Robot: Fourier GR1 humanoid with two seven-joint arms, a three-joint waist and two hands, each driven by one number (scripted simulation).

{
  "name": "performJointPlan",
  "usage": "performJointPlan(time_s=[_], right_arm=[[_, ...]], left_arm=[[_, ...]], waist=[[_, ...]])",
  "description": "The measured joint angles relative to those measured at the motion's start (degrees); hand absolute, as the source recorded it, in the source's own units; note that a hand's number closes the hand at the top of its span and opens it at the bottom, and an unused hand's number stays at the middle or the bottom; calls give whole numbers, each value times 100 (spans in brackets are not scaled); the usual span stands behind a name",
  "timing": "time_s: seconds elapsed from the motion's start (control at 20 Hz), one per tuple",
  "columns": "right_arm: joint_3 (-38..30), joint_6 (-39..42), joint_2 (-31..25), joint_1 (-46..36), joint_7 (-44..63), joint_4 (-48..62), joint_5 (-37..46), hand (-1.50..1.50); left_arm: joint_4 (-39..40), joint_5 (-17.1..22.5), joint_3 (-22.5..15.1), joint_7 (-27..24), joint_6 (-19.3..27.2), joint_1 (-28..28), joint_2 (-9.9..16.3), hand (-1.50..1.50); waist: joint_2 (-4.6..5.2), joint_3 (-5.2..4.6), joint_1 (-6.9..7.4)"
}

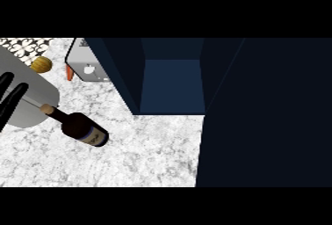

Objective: Pick up the wine, place it into the cabinet and close the cabinet

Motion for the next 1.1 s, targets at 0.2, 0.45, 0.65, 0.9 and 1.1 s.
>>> performJointPlan(time_s=[0.2, 0.45, 0.65, 0.9, 1.1], right_arm=[[43, -121, 25, -229, 220, -34, 76, -150], [6, -137, 38, -361, 341, -45, 114, -150], [-68, -99, 16, -380, 395, -74, 119, -150], [-13, -172, 41, -527, 583, -104, 164, -150], [-1, -107, 45, -449, 575, -130, 160, -150]], left_arm=[[122, 323, 390, -91, -205, 36, 67, -150], [408, 680, 712, -200, -419, 89, 134, -150], [900, 888, 962, -334, -670, 63, 263, -150], [1396, 1037, 1101, -490, -1010, 155, 335, -150], [1896, 1030, 1054, -790, -1483, 367, 264, -150]], waist=[[1, -1, 1], [5, 0, -7], [8, -1, -17], [7, -1, -22], [8, -1, -33]])
